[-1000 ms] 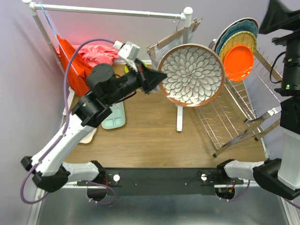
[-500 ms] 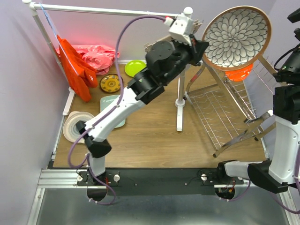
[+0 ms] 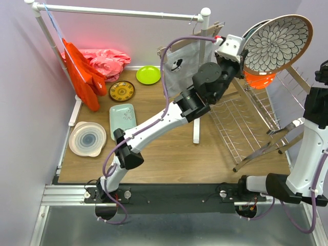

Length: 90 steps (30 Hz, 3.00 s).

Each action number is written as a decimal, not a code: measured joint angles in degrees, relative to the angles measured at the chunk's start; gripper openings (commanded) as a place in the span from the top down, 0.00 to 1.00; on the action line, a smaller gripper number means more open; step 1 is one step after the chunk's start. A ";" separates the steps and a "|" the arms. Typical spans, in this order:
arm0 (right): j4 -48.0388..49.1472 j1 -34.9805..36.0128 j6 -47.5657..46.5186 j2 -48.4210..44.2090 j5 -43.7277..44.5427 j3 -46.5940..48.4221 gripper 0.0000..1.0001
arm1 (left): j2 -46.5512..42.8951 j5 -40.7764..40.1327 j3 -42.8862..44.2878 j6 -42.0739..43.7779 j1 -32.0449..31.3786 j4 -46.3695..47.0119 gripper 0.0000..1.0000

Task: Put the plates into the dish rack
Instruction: Insert the plate into the dish rack

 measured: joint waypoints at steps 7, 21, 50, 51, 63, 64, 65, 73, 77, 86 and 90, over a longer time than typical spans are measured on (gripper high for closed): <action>0.57 -1.77 1.66 0.44 1.77 -2.23 0.00 | 4.63 -5.07 1.01 5.70 -1.81 6.27 1.00; 0.85 -2.97 2.91 -3.28 2.01 -9.68 0.00 | 10.49 -8.37 2.25 15.74 -2.49 16.48 1.00; 1.09 -4.68 4.09 -3.45 2.05 -13.75 0.00 | 10.88 -9.20 1.29 21.33 -3.58 20.41 1.00; 1.09 -4.68 4.11 -3.45 2.05 -13.84 0.00 | 10.88 -9.20 1.01 21.53 -3.67 20.41 1.00; 1.11 -5.05 4.44 -4.15 2.05 -14.78 0.00 | 11.32 -9.18 -1.03 22.40 -4.37 20.35 1.00; 1.14 -5.05 4.48 -4.31 2.05 -14.91 0.00 | 11.39 -9.20 -1.11 22.53 -4.39 20.31 1.00; 1.14 -5.05 4.46 -4.42 2.05 -14.99 0.00 | 11.41 -9.20 -1.11 22.58 -4.39 20.31 1.00; 1.20 -5.05 4.48 -4.85 2.08 -15.34 0.00 | 11.72 -9.22 -1.22 23.43 -4.70 20.31 1.00; 1.18 -5.05 4.48 -4.85 2.08 -15.37 0.00 | 11.72 -9.33 -1.22 24.02 -4.96 20.31 1.00; 1.20 -5.31 4.48 -4.85 2.08 -15.37 0.00 | 11.82 -9.64 -1.68 24.94 -5.22 20.33 1.00; 1.20 -5.31 4.48 -4.85 2.08 -15.37 0.00 | 12.22 -9.68 -1.70 25.27 -5.22 20.33 1.00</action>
